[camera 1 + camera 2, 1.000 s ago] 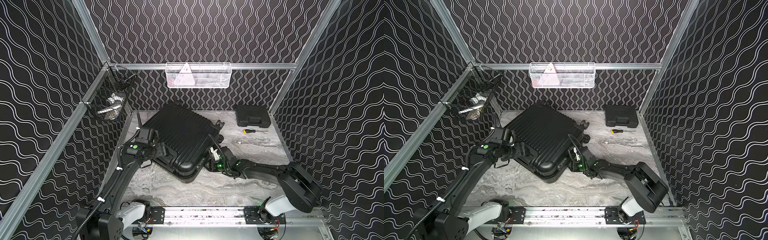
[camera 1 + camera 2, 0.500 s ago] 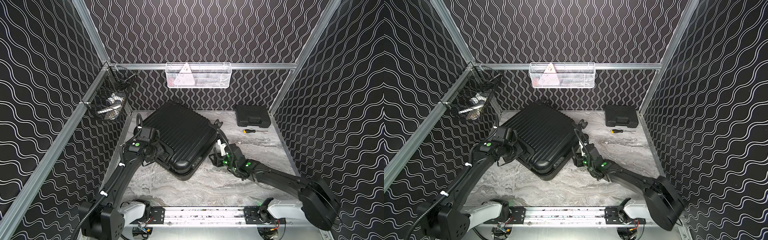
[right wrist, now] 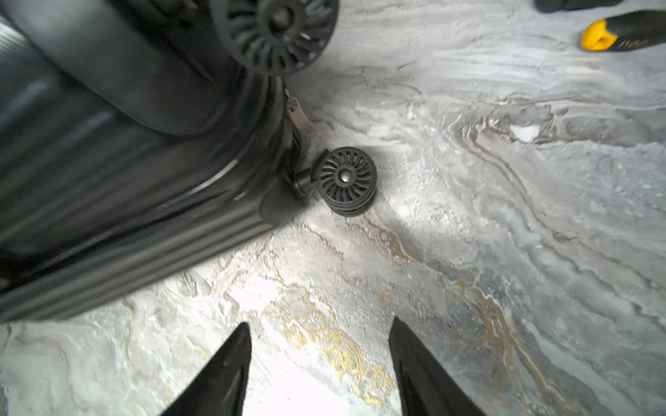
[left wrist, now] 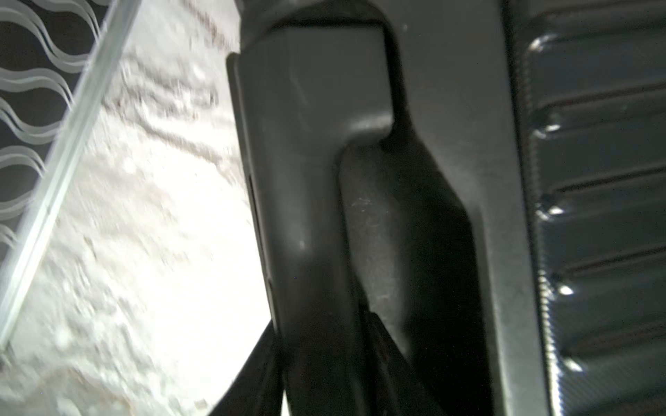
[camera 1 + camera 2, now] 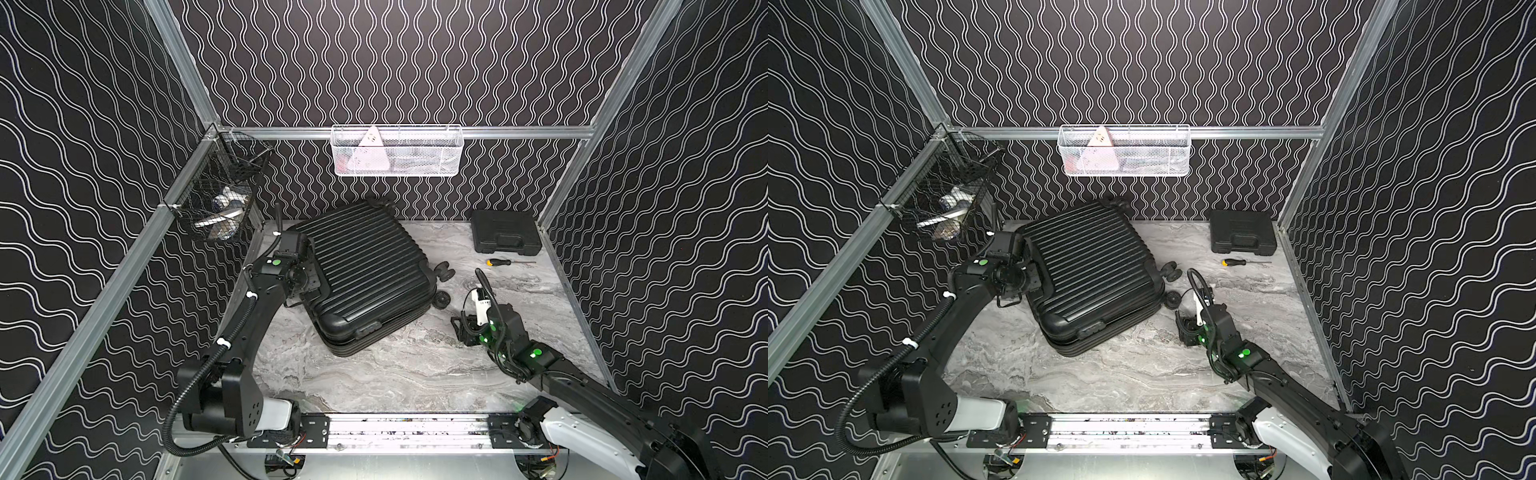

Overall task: Close the suitcase zippers
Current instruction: Adjust the suitcase at the center of the board, then pick up the suitcase from the center of the board.

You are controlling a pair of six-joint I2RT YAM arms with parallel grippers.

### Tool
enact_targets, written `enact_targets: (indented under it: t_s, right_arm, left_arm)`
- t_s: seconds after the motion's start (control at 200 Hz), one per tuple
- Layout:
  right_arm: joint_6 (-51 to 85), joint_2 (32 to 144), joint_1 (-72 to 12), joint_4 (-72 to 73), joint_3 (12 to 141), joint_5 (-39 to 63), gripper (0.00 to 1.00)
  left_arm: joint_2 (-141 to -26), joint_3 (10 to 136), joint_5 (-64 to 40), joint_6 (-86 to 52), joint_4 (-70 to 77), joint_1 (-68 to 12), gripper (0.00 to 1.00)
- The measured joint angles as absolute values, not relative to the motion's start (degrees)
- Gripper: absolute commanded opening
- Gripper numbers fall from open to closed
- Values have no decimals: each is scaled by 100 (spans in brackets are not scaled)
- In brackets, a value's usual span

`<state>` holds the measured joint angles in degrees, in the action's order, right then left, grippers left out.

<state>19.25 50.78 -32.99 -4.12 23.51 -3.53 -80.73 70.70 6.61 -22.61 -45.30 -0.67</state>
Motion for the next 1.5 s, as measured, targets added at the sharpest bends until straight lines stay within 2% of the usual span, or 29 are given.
enact_targets:
  t_s: [0.23, 0.325, 0.465, 0.606, 0.711, 1.081, 1.281, 1.496]
  right_arm:
    - [1787, 4956, -3299, 401, 1673, 285, 60]
    - [1699, 5046, -3299, 913, 1463, 620, 57]
    - [1594, 5271, -3299, 1772, 1055, 1068, 52]
    - [1505, 5583, -3301, 2484, 899, 1275, 50]
    - [1402, 6040, -3301, 3129, 823, 1428, 48]
    - [1015, 7758, -3286, 5572, 626, 1662, 31]
    - [1009, 8477, -2731, 6766, 622, 1892, 30]
    - [1431, 9365, -2130, 7854, 722, 2716, 33]
  left_arm:
    - [-9011, 8044, 163, -1155, -4370, 340, 31]
    - [-9347, 8453, 36, -727, -4359, 368, 25]
    - [-9732, 8766, -252, -246, -4230, 379, 29]
    - [-9996, 8960, -631, 16, -4110, 384, 26]
    - [-10143, 9087, -930, 172, -4032, 384, 27]
    - [-10422, 9373, -1323, 316, -4077, 454, 29]
    - [-10425, 9382, -1409, 292, -4091, 521, 30]
    - [-10425, 9378, -1500, 298, -4119, 631, 30]
